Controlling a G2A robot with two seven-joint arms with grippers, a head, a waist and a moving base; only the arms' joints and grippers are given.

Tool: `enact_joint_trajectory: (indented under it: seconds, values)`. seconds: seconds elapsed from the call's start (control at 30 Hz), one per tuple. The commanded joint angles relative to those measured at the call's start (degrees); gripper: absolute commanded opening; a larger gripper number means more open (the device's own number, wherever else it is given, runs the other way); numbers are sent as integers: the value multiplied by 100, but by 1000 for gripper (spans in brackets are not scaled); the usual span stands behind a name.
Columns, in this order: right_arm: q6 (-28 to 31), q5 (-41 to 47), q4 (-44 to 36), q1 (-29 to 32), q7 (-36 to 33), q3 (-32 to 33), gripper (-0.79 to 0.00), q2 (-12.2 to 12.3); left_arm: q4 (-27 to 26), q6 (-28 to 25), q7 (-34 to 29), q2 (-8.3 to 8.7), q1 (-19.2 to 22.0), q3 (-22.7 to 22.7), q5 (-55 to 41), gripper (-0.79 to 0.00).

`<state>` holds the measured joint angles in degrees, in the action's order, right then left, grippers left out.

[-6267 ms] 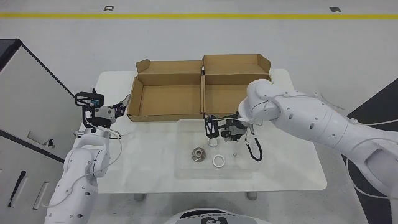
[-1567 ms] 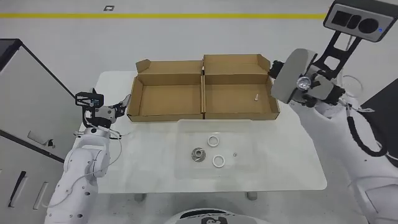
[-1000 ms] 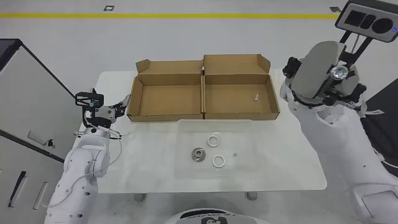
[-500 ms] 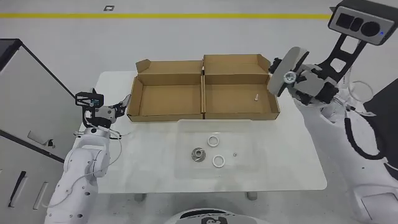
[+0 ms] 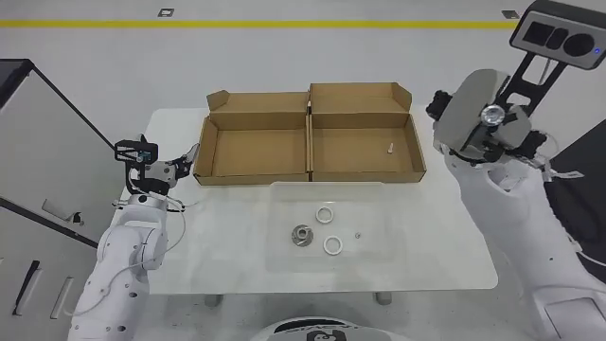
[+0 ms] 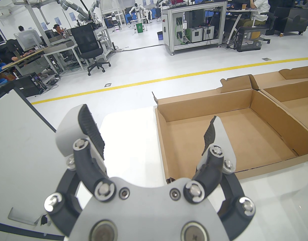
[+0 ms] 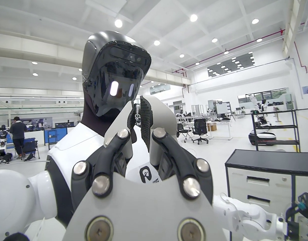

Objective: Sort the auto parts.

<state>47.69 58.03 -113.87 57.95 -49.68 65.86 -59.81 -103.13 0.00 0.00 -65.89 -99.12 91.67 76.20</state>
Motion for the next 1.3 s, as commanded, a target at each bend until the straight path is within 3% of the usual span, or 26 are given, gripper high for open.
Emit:
enact_joint_trajectory:
  seconds: [0.0,0.83,1.1,1.27]
  values:
    - [-21,159,-8,11,-91,-2,-785,-18,0,0,0,0,0,0,0,0]
    - [-117,254,-8,10,-235,-2,-785,-34,0,0,0,0,0,0,0,0]
    - [-1041,-1290,218,168,-271,893,-785,79,0,0,0,0,0,0,0,0]
    - [-1683,-2484,369,271,-741,1703,-785,221,0,0,0,0,0,0,0,0]
